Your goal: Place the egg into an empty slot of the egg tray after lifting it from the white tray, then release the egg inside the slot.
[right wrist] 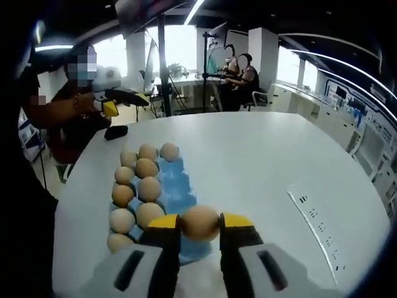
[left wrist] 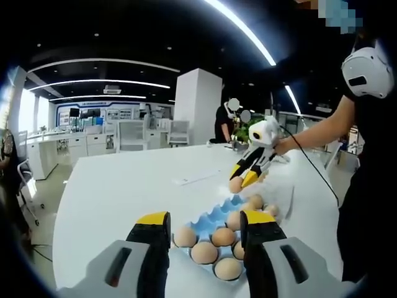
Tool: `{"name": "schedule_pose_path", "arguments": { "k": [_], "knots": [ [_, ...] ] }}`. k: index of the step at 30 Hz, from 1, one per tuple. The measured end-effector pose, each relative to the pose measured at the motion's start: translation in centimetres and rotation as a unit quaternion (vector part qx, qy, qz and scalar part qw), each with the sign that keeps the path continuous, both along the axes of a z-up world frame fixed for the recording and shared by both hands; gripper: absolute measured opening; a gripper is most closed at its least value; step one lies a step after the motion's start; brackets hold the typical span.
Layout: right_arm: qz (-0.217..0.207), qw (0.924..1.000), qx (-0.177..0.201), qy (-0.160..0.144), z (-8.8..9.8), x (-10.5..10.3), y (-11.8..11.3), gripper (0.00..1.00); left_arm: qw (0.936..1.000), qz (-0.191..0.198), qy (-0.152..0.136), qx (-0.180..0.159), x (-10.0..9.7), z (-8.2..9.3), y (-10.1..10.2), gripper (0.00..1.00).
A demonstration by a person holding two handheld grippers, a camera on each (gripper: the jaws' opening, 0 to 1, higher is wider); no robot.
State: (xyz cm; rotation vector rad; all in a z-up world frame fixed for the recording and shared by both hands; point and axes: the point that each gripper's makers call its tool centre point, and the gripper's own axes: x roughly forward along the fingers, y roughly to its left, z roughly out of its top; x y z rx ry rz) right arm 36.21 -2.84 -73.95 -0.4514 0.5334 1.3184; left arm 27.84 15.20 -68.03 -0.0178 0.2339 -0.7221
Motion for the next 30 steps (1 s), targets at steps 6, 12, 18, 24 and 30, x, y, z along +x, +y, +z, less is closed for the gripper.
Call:
{"name": "schedule_pose_path", "arguments": {
  "k": [6,12,18,24,30],
  "knots": [
    [0.011,0.9999,0.005,0.001,0.0,0.0,1.4,0.23,1.0000,-0.006,-0.001,0.001,-0.1,-0.1,-0.1,0.44],
    [0.028,0.9995,0.014,0.002,0.0,-0.4,3.7,0.23,1.0000,-0.005,0.001,0.001,-0.1,-0.2,0.0,0.45],
    [0.046,0.9987,0.022,0.007,-0.2,-0.8,6.1,0.23,1.0000,-0.004,0.002,0.000,-0.1,-0.1,0.1,0.45],
    [0.062,0.9978,0.022,0.010,-0.6,-1.4,7.7,0.23,1.0000,-0.001,0.004,-0.001,0.0,-0.1,0.3,0.45],
    [0.069,0.9971,0.029,0.015,-0.7,-1.7,9.1,0.24,1.0000,0.000,0.001,0.000,0.0,0.0,0.3,0.45]
  ]
}}
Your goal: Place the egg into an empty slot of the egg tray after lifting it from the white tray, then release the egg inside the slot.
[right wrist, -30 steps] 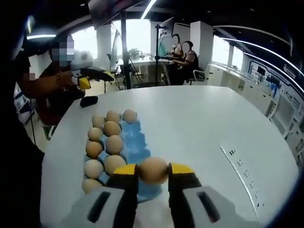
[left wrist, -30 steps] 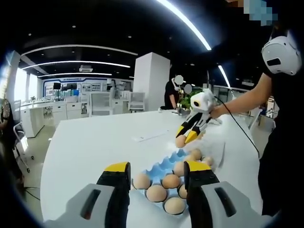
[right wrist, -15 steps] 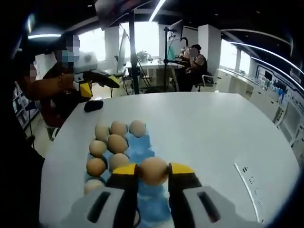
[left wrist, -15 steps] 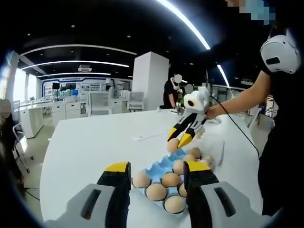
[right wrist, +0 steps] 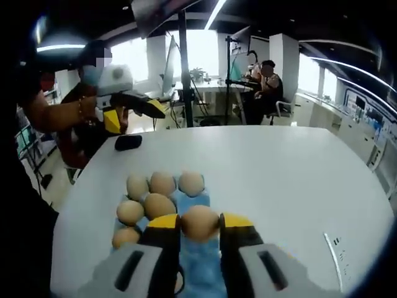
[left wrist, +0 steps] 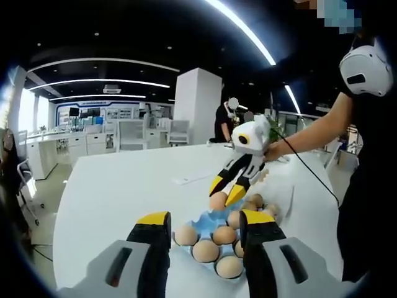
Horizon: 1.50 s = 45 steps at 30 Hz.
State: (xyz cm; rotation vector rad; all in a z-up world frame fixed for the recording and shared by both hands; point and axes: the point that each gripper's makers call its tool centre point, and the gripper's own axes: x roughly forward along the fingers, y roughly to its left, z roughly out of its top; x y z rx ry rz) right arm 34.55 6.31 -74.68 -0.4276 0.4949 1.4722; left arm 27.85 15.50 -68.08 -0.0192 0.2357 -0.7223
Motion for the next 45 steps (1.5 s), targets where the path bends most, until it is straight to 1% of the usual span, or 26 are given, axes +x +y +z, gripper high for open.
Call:
{"name": "schedule_pose_path", "arguments": {
  "k": [8,9,12,29,34,35,45],
  "knots": [
    [0.008,0.9999,0.006,0.003,-0.3,-0.3,1.9,0.24,1.0000,0.001,0.001,0.001,-0.1,-0.1,0.2,0.45],
    [0.011,0.9999,0.005,0.007,-0.4,-0.4,2.1,0.24,1.0000,0.001,0.002,-0.001,-0.2,-0.1,0.2,0.45],
    [0.017,0.9999,-0.002,0.003,-0.9,-0.5,2.5,0.24,1.0000,0.002,0.003,-0.001,-0.2,-0.2,0.3,0.45],
    [0.018,0.9996,-0.017,0.016,-2.5,-0.7,3.5,0.24,1.0000,0.003,0.003,-0.003,-0.2,-0.2,0.2,0.44],
    [0.018,0.9994,-0.026,0.016,-3.1,-0.6,3.6,0.24,1.0000,0.004,0.004,-0.004,-0.2,-0.3,0.4,0.44],
    [0.018,0.9992,-0.029,0.021,-3.4,-0.7,3.5,0.24,1.0000,0.004,0.003,-0.004,-0.3,-0.3,0.4,0.44],
    [0.017,0.9993,-0.024,0.024,-3.5,-0.8,3.7,0.24,1.0000,0.006,0.004,-0.005,-0.3,-0.3,0.5,0.43]
  ]
}}
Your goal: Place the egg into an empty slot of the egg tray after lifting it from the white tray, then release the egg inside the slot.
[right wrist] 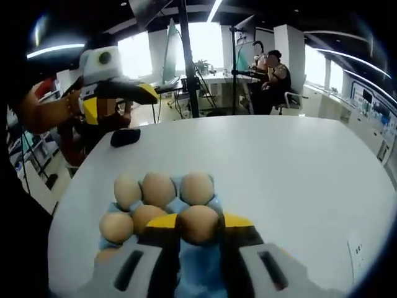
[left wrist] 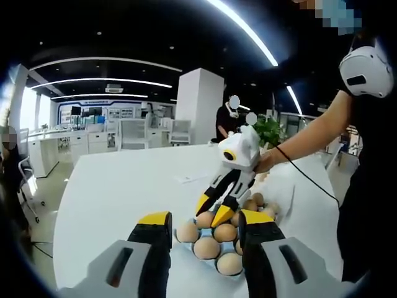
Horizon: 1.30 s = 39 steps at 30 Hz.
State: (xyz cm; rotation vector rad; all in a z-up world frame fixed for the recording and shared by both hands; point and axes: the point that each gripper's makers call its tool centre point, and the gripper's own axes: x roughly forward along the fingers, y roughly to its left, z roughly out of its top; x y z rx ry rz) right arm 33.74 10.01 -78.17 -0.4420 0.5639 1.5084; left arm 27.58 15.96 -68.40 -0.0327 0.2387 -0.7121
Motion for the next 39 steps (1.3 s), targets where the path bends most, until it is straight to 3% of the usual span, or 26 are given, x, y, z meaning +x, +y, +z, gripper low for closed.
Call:
{"name": "schedule_pose_path", "arguments": {
  "k": [10,16,18,39],
  "knots": [
    [0.010,0.9999,0.004,-0.013,-0.1,-0.1,-0.2,0.26,1.0000,-0.003,-0.002,0.001,0.1,0.1,-0.2,0.43],
    [-0.006,0.9998,0.017,-0.001,0.2,0.1,-0.5,0.28,1.0000,-0.003,-0.003,0.000,0.1,0.2,-0.2,0.43],
    [-0.018,0.9991,0.037,0.010,1.0,0.2,-0.5,0.29,1.0000,-0.001,-0.003,0.002,0.1,0.3,-0.2,0.43],
    [-0.068,0.9964,0.051,0.004,2.6,1.5,-5.7,0.26,0.9999,-0.007,-0.010,0.002,0.5,0.8,-0.6,0.43]
  ]
}}
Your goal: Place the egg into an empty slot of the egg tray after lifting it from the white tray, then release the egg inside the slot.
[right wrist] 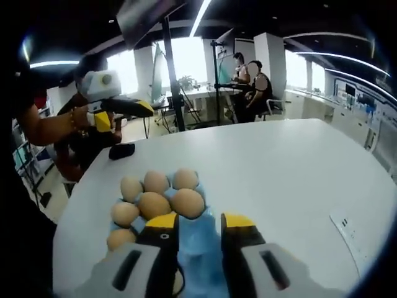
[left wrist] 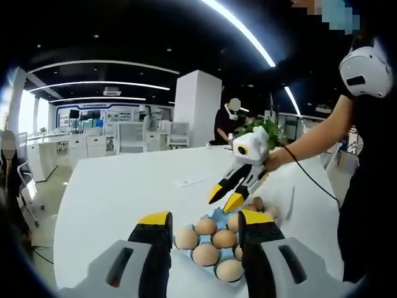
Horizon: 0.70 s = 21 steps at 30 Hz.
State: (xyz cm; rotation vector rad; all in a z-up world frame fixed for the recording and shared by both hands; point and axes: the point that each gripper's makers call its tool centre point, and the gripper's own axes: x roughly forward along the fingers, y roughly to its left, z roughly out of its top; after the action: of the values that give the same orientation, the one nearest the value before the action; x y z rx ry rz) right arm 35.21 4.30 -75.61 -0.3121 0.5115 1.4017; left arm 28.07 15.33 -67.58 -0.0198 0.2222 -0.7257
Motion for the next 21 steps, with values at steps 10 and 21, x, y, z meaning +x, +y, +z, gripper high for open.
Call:
{"name": "schedule_pose_path", "arguments": {
  "k": [10,21],
  "knots": [
    [-0.017,0.9998,-0.012,-0.004,-0.5,0.1,-2.8,0.26,1.0000,-0.003,-0.001,0.001,0.0,0.0,-0.3,0.43],
    [-0.066,0.9977,-0.017,-0.005,-0.3,0.5,-8.6,0.26,1.0000,-0.005,-0.001,0.002,-0.1,0.1,-0.5,0.42]
  ]
}}
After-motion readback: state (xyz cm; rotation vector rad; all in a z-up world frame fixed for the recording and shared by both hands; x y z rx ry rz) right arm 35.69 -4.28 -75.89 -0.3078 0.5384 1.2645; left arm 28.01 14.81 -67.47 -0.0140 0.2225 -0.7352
